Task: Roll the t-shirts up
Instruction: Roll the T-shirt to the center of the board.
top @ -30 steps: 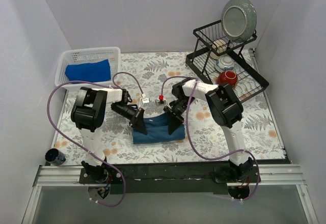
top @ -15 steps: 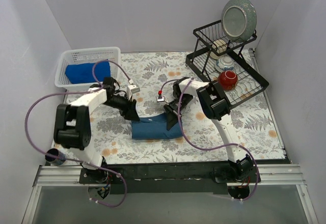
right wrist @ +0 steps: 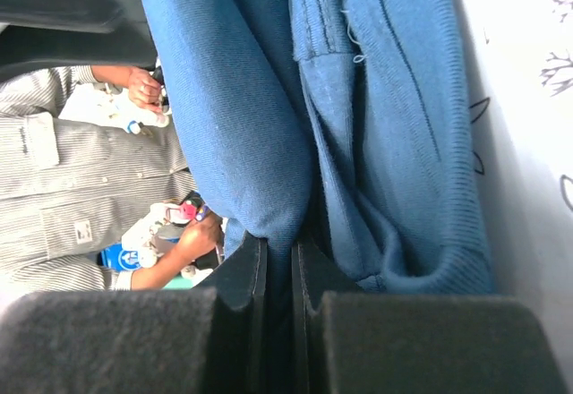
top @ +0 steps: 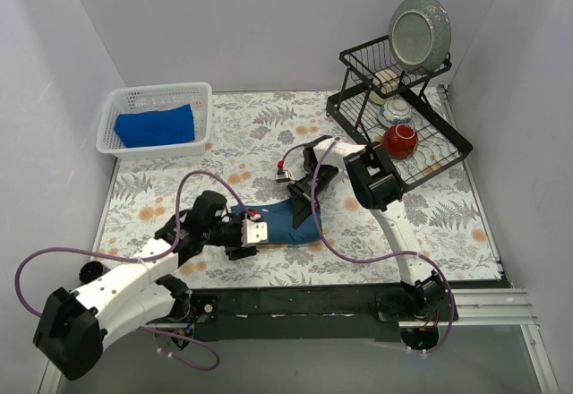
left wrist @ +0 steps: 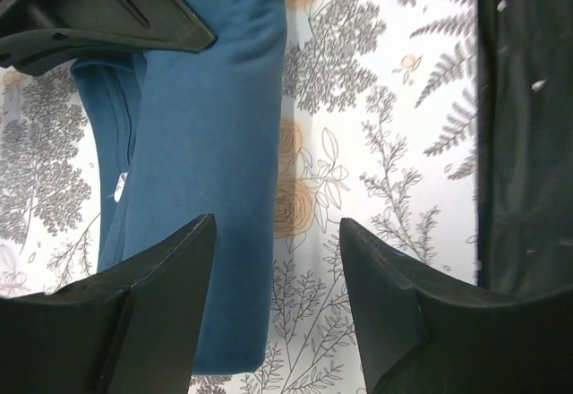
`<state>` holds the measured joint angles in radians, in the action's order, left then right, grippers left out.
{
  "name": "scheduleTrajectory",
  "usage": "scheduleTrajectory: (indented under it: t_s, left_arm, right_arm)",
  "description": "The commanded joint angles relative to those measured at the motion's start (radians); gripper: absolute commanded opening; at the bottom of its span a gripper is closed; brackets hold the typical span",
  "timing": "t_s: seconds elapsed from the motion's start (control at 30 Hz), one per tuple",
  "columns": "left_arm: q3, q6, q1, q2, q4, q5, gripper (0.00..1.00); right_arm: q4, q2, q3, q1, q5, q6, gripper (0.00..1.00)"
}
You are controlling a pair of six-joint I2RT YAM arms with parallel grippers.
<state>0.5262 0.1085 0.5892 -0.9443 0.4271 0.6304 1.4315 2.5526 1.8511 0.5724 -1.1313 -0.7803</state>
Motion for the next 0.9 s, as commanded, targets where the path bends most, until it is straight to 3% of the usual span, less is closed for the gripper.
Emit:
scheduleTrajectory:
  t_s: [0.0,0.4,0.5,0.53,0.57,0.6,0.67,0.8,0.87]
  left_arm:
    - [-0.112,0.039,0.046,0.093,-0.234,-0.202,0.57]
    - [-0.281,0.161,0.06,-0.016,-0.379,-0.235,0.57]
    - [-0.285,0.183,0.064,-0.08,-0.373,-0.23,0.45]
    - [-0.275,0.181,0.064,-0.121,-0.351,-0.225,0.38]
    - [-0.263,0.18,0.064,-0.143,-0.294,-0.221,0.22]
    - [-0.229,0.165,0.064,-0.161,-0.263,-0.213,0.17]
    - [-0.198,0.16,0.064,-0.191,-0.205,-0.192,0.08]
    - [-0.114,0.14,0.064,-0.195,-0.018,-0.091,0.0]
    - [-0.068,0.088,0.064,-0.205,0.027,-0.035,0.0]
  right_arm:
    - [-0.224,0.087,-0.018,0.006,0.291,-0.025,0.01]
    - [-0.227,0.09,-0.024,0.006,0.291,-0.016,0.01]
    - [-0.235,0.087,-0.027,0.006,0.292,-0.011,0.01]
    - [-0.24,0.084,-0.03,0.006,0.294,-0.008,0.06]
    - [-0.247,0.078,-0.033,0.004,0.297,-0.008,0.13]
    - [-0.261,0.057,-0.044,-0.003,0.301,-0.01,0.25]
    - [-0.27,0.011,-0.064,-0.022,0.291,-0.033,0.98]
    - [-0.322,-0.269,-0.136,-0.121,0.312,-0.089,0.99]
    - [-0.494,-0.412,-0.294,-0.153,0.399,-0.086,0.98]
